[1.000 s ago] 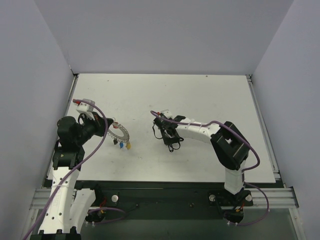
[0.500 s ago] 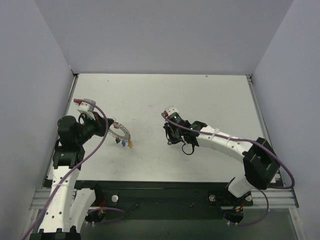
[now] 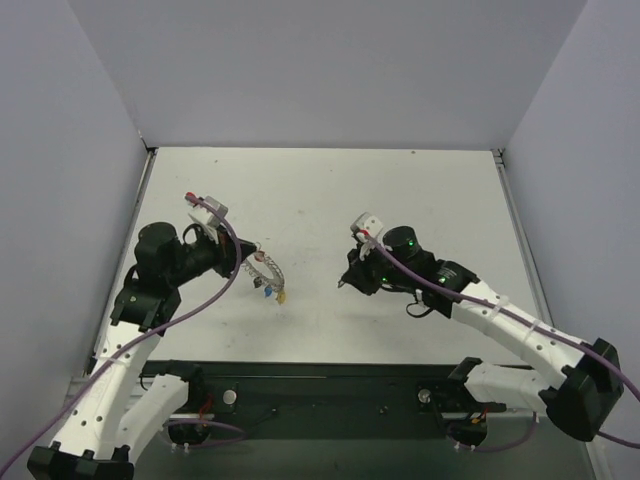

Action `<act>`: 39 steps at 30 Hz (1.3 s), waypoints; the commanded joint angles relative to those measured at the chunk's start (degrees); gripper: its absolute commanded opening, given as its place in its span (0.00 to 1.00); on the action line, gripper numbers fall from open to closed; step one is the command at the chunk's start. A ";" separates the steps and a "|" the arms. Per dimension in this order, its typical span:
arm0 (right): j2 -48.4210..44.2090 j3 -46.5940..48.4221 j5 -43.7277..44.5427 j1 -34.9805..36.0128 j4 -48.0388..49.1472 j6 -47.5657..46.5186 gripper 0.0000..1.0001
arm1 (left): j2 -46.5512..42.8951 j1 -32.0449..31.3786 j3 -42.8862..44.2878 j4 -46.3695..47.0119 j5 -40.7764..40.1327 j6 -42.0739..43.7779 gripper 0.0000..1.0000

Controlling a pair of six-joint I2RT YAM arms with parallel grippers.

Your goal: Put the keys on the keyring

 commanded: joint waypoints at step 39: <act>-11.05 10.50 -54.86 -7.23 -0.60 -0.80 0.00 | -1.01 -38.29 1.49 18.95 -2.04 14.54 0.00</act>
